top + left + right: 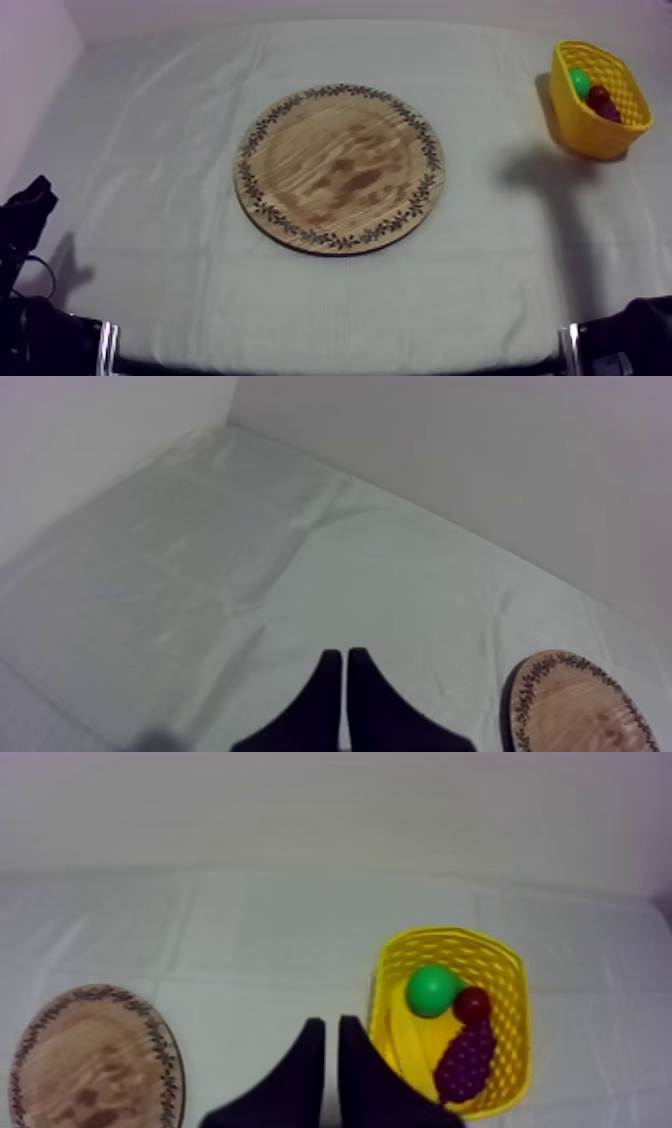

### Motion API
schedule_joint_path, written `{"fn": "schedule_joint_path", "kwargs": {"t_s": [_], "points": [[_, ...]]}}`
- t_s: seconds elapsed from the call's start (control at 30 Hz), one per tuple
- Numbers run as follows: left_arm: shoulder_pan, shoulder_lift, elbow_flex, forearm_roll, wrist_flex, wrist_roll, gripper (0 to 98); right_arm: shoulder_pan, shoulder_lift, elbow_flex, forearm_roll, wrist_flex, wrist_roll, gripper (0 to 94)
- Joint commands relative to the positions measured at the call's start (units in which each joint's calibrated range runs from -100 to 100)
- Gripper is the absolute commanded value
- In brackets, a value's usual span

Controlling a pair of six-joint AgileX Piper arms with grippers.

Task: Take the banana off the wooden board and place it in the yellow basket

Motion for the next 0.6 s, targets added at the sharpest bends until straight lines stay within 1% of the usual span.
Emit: {"fn": "schedule_joint_path", "kwargs": {"t_s": [0.0, 0.07, 0.13, 0.33, 0.57], "points": [[0.0, 0.0, 0.0, -0.02, 0.0, 0.0, 0.1, -0.4, -11.9, 15.3, -0.6, -7.2, -0.1, 0.9], [0.0, 0.0, 0.0, -0.02, 0.0, 0.0, 0.1, -1.0, -17.7, 23.3, -1.2, -11.1, 0.1, 0.6], [0.0, 0.0, 0.0, -0.02, 0.0, 0.0, 0.1, -2.1, -23.1, 30.6, -1.4, -13.6, 0.0, 0.4], [0.0, 0.0, 0.0, -0.02, 0.0, 0.0, 0.1, -4.6, -35.1, 49.4, -0.9, -19.2, -0.9, 0.3], [0.0, 0.0, 0.0, -0.02, 0.0, 0.0, 0.1, -4.6, -47.3, 66.3, -0.7, -24.7, -0.5, 0.2]]}}
